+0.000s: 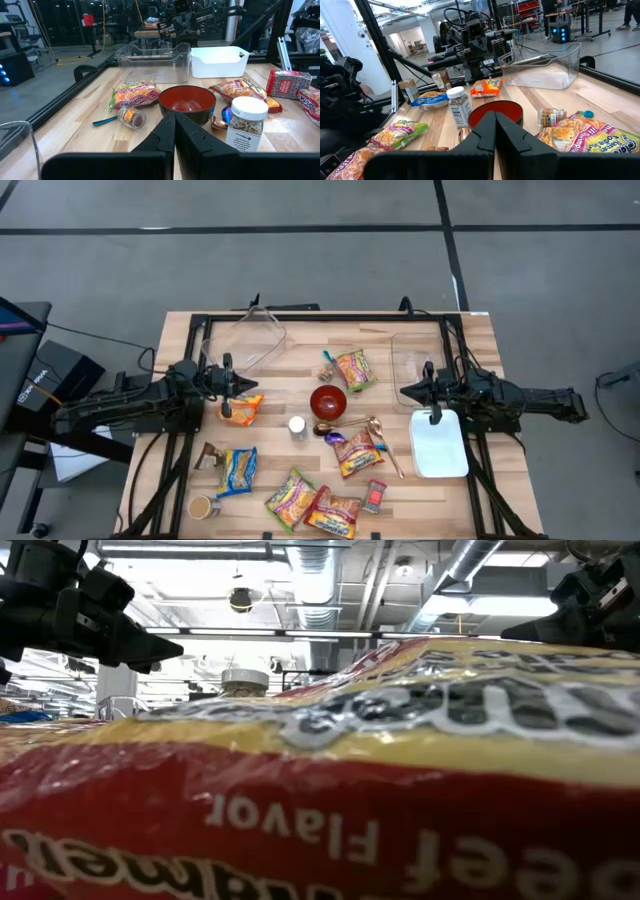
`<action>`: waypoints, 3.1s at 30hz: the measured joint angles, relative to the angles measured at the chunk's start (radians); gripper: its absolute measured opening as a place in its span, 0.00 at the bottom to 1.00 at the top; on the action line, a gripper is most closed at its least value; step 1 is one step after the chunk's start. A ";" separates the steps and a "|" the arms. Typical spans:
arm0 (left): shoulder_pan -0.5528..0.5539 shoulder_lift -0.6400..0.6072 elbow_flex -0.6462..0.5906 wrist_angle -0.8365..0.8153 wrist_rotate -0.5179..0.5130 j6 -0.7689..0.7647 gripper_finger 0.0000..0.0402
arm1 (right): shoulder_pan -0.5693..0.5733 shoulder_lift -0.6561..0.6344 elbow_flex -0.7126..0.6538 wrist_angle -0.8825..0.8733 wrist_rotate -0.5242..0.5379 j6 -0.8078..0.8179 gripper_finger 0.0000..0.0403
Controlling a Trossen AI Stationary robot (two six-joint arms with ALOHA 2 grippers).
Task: Pick & Place Food Item
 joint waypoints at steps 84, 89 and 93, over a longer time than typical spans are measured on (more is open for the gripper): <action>0.013 0.047 0.000 1.043 0.175 -0.119 0.17 | -0.019 0.000 0.037 0.962 0.069 -0.304 0.00; 0.013 0.047 0.000 1.048 0.174 -0.057 0.29 | -0.019 0.000 0.037 0.796 0.312 -0.283 0.00; 0.013 0.047 0.003 1.046 0.149 -0.035 0.36 | -0.019 0.000 0.037 0.731 0.355 -0.239 0.00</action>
